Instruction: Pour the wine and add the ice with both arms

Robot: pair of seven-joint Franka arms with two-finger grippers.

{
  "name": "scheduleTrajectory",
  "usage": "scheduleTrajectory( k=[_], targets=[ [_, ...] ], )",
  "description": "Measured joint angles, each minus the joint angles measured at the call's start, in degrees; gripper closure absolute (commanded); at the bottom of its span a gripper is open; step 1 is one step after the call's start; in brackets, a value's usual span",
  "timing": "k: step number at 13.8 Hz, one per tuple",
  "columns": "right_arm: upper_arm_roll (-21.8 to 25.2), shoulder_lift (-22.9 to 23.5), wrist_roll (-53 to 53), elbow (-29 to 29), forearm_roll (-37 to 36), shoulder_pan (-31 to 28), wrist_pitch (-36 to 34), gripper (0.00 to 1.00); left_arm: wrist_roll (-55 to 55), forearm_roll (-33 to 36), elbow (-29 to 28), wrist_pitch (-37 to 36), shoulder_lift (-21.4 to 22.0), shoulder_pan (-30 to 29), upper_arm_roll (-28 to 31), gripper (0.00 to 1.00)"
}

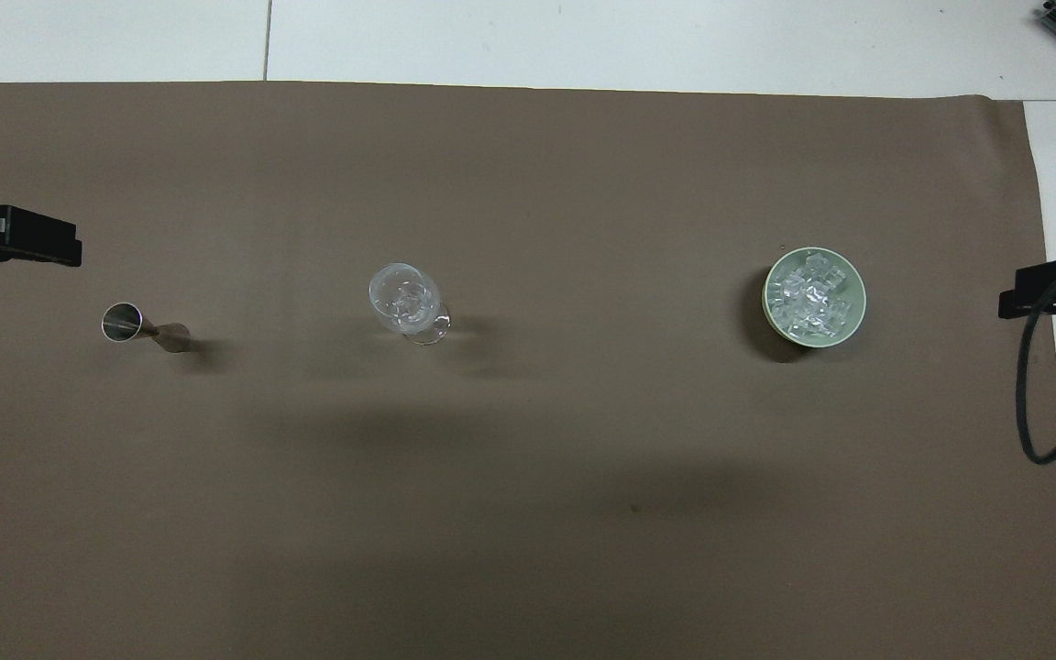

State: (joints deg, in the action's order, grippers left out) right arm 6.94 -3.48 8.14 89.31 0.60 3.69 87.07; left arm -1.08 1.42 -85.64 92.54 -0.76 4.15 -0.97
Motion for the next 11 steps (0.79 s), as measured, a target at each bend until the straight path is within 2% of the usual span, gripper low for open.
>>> scheduleTrajectory(
  k=[11],
  targets=[
    [0.00, 0.00, 0.00, 0.00, 0.00, 0.00, 0.00, 0.00, -0.22, 0.02, -0.06, -0.02, -0.27, -2.21, 0.35, 0.00]
  ],
)
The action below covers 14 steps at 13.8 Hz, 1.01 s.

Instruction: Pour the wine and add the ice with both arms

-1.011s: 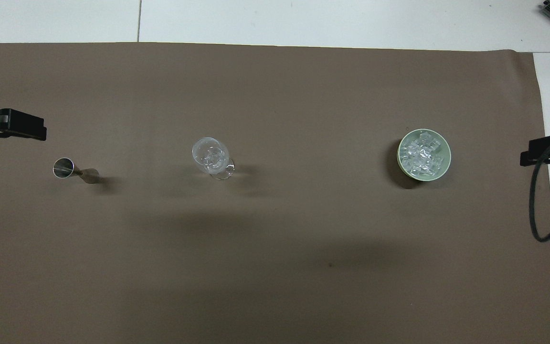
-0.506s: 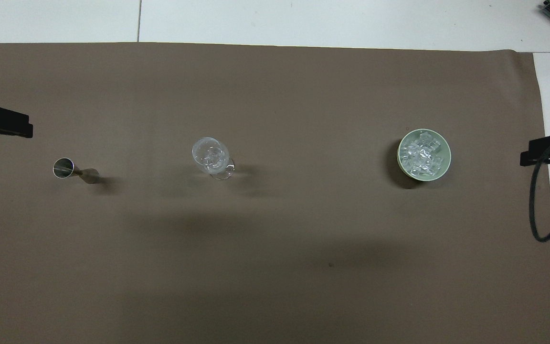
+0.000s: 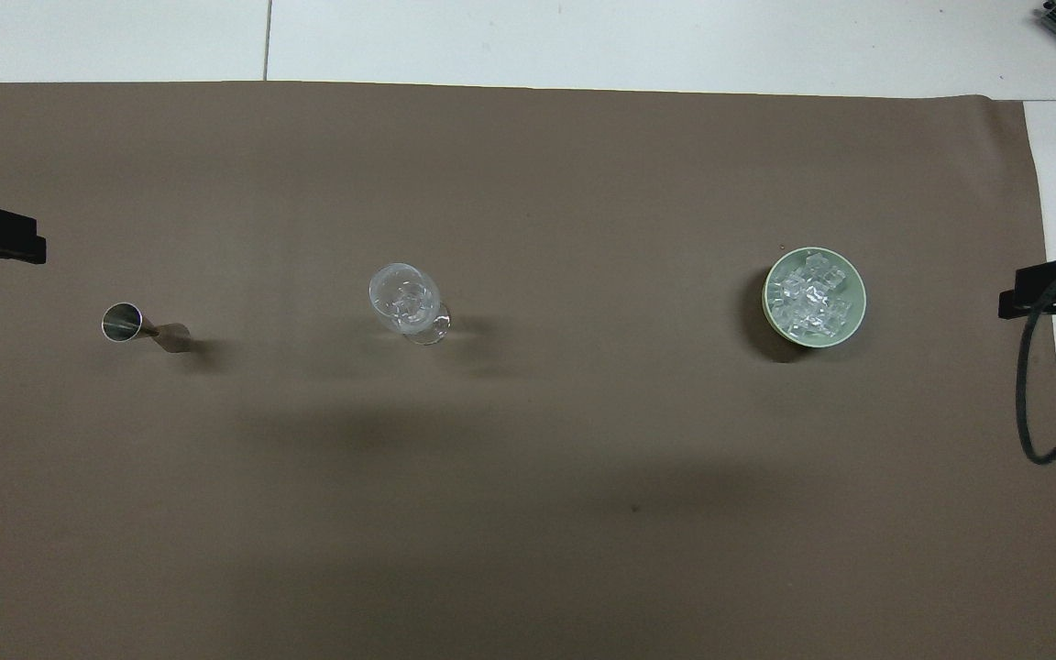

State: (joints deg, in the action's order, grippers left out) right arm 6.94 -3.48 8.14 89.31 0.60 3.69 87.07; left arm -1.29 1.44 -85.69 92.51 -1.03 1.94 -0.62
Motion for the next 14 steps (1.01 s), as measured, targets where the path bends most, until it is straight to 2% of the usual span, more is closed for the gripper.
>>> scheduleTrajectory(
  k=[14],
  targets=[
    [0.00, 0.00, 0.00, 0.00, 0.00, 0.00, 0.00, 0.00, -1.05, -0.12, 0.00, 0.08, -0.10, 0.13, -1.03, 0.00]
  ],
)
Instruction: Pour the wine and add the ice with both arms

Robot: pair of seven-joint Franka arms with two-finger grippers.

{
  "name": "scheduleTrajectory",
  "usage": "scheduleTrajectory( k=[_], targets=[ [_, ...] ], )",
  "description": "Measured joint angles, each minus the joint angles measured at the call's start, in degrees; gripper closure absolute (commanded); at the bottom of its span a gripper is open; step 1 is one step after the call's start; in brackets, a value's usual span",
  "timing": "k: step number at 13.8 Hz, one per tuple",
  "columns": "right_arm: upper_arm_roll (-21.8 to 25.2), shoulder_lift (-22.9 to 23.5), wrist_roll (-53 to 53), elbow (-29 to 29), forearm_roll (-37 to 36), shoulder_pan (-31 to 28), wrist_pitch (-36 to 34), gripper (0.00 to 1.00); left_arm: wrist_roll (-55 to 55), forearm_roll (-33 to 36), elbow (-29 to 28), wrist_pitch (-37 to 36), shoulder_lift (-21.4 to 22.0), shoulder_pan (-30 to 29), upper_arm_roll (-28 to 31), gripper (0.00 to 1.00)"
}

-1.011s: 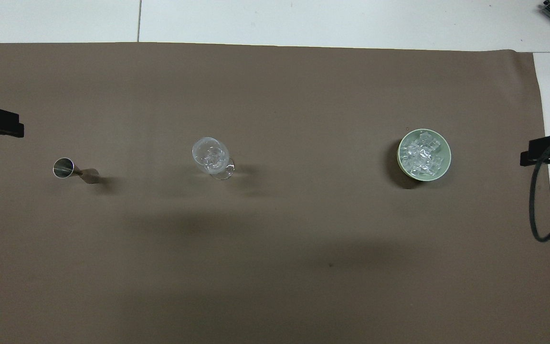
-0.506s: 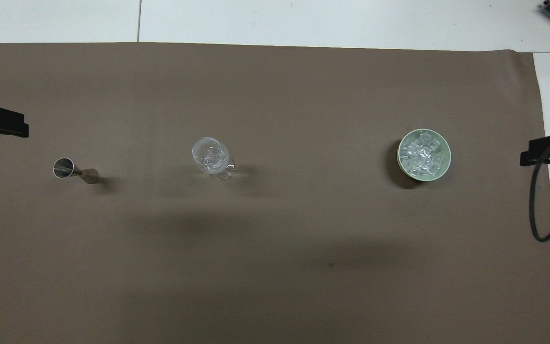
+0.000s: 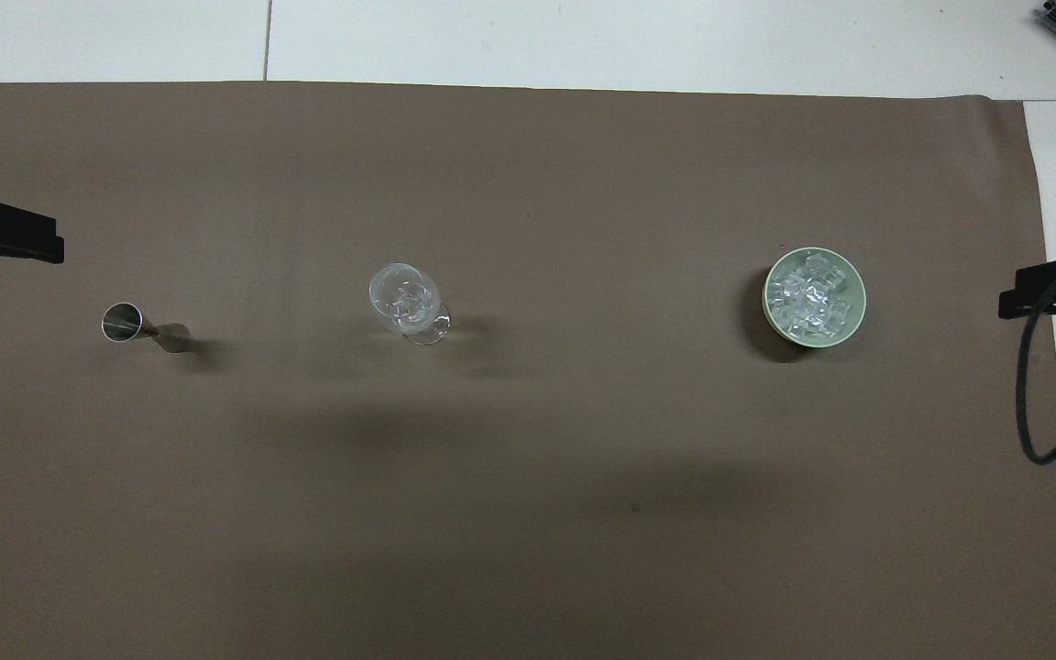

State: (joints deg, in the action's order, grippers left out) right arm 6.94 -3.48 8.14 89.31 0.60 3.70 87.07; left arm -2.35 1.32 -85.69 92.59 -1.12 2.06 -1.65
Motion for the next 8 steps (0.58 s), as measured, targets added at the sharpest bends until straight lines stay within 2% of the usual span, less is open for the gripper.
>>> scheduleTrajectory(
  k=[8],
  targets=[
    [0.00, 0.00, 0.00, 0.00, 0.00, 0.00, 0.00, 0.00, 0.00, 0.00, 0.00, -0.01, -0.97, -0.06, 0.09, 0.00]
  ],
)
